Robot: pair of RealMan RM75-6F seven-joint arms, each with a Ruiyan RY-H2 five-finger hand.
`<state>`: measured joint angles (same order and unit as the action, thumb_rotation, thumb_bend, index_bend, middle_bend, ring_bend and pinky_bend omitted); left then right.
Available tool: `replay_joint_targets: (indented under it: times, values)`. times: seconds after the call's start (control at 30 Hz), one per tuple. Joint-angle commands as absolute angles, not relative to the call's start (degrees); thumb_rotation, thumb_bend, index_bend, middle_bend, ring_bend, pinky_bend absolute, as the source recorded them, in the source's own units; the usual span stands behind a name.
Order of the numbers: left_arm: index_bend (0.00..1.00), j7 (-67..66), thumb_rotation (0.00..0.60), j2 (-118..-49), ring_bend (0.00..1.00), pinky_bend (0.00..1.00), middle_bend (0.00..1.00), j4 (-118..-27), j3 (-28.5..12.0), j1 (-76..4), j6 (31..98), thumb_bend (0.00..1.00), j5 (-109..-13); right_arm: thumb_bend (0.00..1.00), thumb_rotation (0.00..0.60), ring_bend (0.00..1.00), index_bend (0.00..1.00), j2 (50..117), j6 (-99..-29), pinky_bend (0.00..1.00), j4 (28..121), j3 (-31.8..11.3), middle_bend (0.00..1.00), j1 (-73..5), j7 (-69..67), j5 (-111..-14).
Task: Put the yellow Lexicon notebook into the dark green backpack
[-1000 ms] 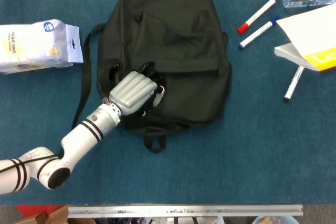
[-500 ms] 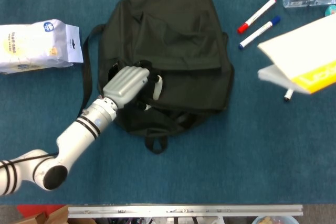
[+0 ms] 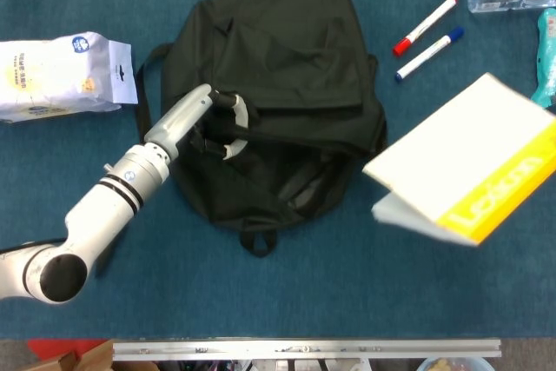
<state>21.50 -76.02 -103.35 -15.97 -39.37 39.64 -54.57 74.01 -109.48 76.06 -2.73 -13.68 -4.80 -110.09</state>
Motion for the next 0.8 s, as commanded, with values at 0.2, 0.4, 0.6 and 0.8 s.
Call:
replay_joint_targets:
  times: [0.2,0.4,0.6,0.8]
  values:
    - [0.64,25.2,0.6,-74.3,0.29,0.15,0.4,-105.5,-18.5,-40.5,37.6,0.38,-48.1,0.37,0.6,0.69,0.9,76.6,-107.9,0.74,78.2,-0.6,0.77,-14.7,-6.1,-113.9]
    - [0.63,25.4,0.6,-73.8,0.29,0.15,0.4,-106.3,-19.1,-41.8,36.9,0.38,-44.4,0.37,0.6,0.69,0.9,80.3,-104.8,0.74,78.0,-0.1,0.77,-16.9,-5.4,-116.3]
    - [0.63,24.6,0.6,-73.5,0.29,0.15,0.4,-107.0,-19.3,-43.2,37.0,0.38,-41.5,0.37,0.6,0.69,0.9,84.8,-101.2,0.74,76.8,-0.2,0.77,-19.7,-4.7,-117.7]
    - [0.63,24.1,0.6,-72.8,0.29,0.15,0.39,-107.6,-19.4,-44.0,37.3,0.38,-39.7,0.37,0.6,0.69,0.9,89.3,-97.5,0.74,74.4,-1.2,0.77,-23.0,-4.2,-117.8]
